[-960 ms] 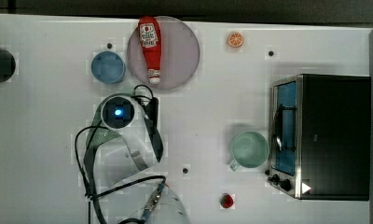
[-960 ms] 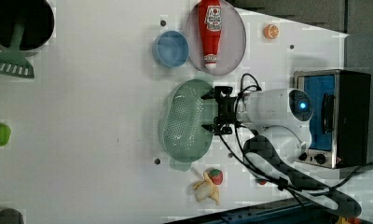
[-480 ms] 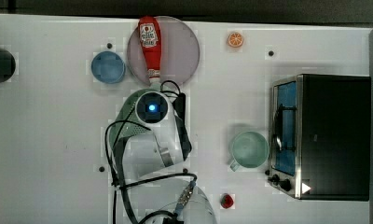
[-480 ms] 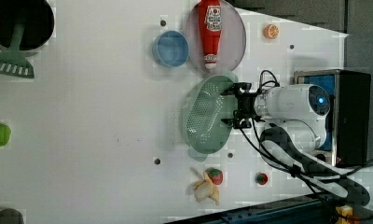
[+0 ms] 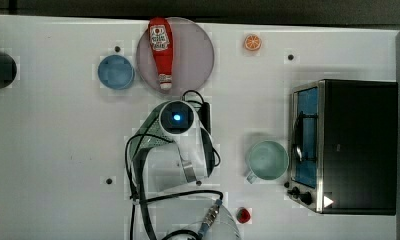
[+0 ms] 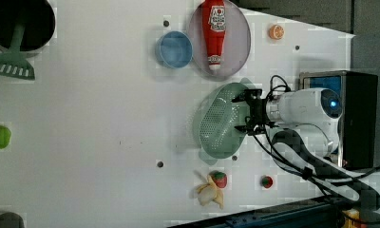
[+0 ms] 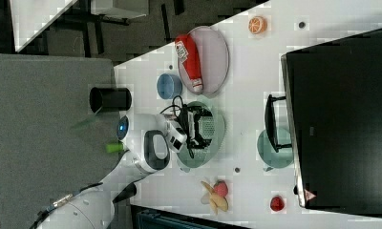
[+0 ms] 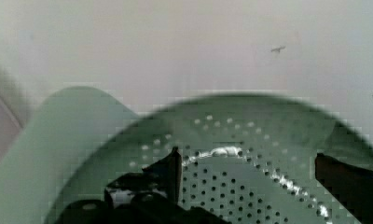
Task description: Drag strainer left to right.
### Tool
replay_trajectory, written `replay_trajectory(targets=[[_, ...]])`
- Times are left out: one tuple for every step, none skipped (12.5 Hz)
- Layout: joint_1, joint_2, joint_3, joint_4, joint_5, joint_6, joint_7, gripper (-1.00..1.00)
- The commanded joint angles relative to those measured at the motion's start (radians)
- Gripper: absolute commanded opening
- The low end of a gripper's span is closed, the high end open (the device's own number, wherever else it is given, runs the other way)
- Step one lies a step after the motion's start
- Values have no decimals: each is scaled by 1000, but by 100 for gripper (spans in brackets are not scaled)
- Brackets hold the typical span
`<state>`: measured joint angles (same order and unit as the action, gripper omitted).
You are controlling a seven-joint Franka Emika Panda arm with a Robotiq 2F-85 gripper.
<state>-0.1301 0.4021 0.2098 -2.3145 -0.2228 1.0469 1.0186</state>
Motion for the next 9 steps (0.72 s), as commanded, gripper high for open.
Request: replay_trajectory(targets=[[-41, -24, -50, -21, -5, 2, -160, 100], [-47, -24, -64, -21, -5, 9, -186, 100], [-52, -24, -77, -21, -5, 17, -201, 100], [-56, -24, -91, -21, -5, 22, -205, 100], [-60, -24, -103, -21, -5, 26, -205, 100], [-64, -24, -113, -21, -5, 28, -206, 100], [-67, -24, -123, -21, -5, 31, -207, 100], [-69, -24, -135, -21, -5, 31, -209, 100], [-69, -24, -144, -21, -5, 31, -218, 100]])
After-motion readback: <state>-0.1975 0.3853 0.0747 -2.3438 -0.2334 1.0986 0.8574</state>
